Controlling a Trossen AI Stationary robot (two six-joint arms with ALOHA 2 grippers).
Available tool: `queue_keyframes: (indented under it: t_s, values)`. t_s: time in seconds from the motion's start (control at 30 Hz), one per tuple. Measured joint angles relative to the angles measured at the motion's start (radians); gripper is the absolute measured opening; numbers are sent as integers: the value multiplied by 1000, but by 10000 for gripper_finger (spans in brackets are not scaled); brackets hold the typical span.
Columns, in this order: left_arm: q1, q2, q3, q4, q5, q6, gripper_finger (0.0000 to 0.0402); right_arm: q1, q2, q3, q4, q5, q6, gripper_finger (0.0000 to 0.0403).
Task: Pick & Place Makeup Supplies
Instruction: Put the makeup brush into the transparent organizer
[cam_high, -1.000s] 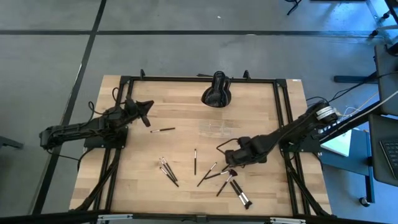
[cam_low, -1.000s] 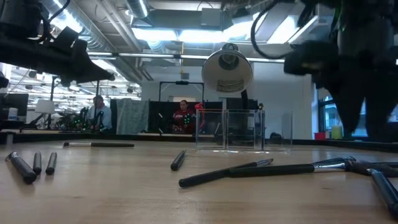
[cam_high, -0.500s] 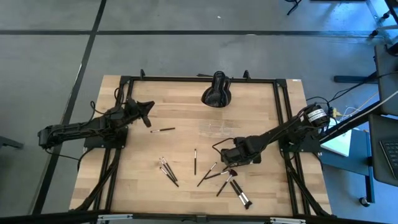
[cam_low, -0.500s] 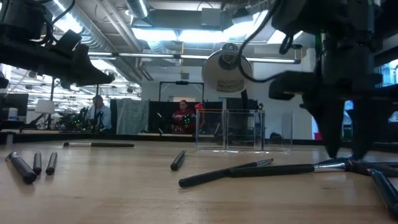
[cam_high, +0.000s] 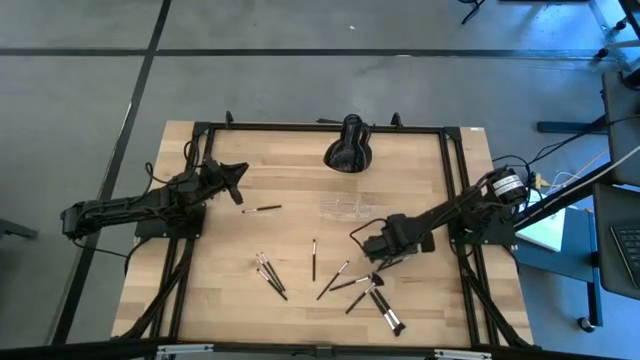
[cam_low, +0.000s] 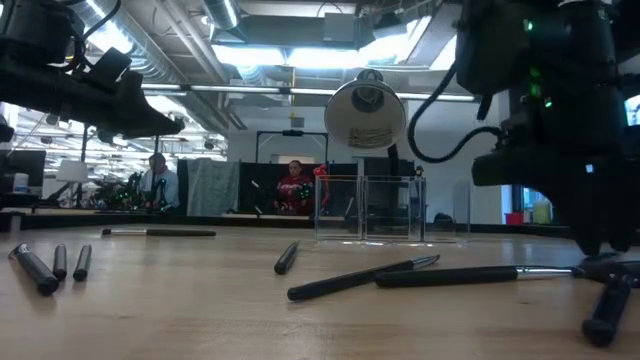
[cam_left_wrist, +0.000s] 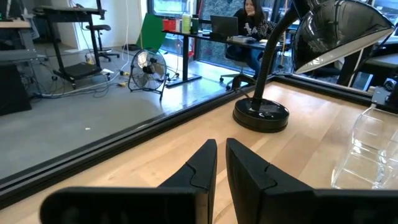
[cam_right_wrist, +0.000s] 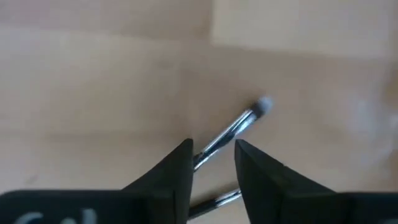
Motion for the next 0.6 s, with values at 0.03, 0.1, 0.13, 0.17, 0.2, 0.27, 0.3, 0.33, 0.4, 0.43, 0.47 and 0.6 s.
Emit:
queue_keyframes:
  t_s: [0.03,0.1,0.13,0.17,0.2,0.27,0.3,0.33,0.4,0.43,0.47,0.6]
  values:
    - [0,0,0,0,0,0,33,-5,0,-6,-2,4,-12,106]
    - [0,0,0,0,0,0,33,-16,0,-25,18,3,-31,91]
    - [0,0,0,1,0,0,33,-20,-2,-38,30,0,-42,85]
    - [0,0,0,1,1,0,33,-24,-5,-52,44,-4,-55,79]
    - [0,0,0,2,0,0,33,-25,-6,-66,55,-11,-58,73]
    - [0,0,0,9,1,0,33,-30,-6,-83,65,-19,-58,64]
    - [0,0,0,9,1,0,33,-31,-5,-87,64,-21,-57,61]
    - [0,0,0,8,1,0,33,-31,-6,-86,58,-23,-53,59]
    - [0,0,0,8,1,0,33,-31,-12,-79,43,-22,-52,57]
    - [0,0,0,8,1,0,33,-31,-16,-77,39,-19,-52,57]
    - [0,0,0,9,1,0,33,-31,-21,-75,36,-16,-53,57]
    - [0,0,0,16,1,0,33,-34,-41,-82,7,-2,-57,64]
